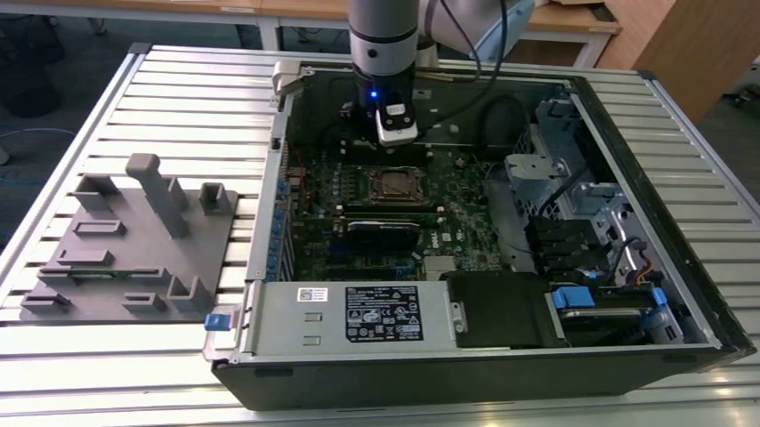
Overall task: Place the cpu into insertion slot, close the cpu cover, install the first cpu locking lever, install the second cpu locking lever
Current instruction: 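Install the first cpu locking lever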
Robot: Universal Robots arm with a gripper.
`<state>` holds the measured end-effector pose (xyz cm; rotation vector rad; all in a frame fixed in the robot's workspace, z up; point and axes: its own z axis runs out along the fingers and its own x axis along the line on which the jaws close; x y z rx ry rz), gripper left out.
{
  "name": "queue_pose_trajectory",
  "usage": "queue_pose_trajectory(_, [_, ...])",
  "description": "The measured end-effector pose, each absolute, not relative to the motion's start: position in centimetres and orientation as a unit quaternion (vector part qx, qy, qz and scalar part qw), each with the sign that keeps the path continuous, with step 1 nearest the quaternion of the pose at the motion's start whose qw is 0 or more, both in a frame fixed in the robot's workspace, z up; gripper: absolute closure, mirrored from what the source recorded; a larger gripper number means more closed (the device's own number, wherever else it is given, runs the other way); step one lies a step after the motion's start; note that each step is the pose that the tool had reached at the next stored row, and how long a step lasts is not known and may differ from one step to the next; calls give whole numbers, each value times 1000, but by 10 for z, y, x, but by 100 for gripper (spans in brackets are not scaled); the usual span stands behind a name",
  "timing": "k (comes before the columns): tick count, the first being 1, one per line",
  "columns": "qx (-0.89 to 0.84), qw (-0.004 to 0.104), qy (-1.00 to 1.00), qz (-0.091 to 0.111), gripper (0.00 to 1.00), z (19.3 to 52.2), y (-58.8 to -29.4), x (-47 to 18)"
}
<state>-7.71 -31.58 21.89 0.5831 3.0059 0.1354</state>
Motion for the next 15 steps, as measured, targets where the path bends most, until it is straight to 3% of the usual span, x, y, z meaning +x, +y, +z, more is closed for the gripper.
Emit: queue_pose_trajectory(15, [158,37,986,42,90,216,-316,-73])
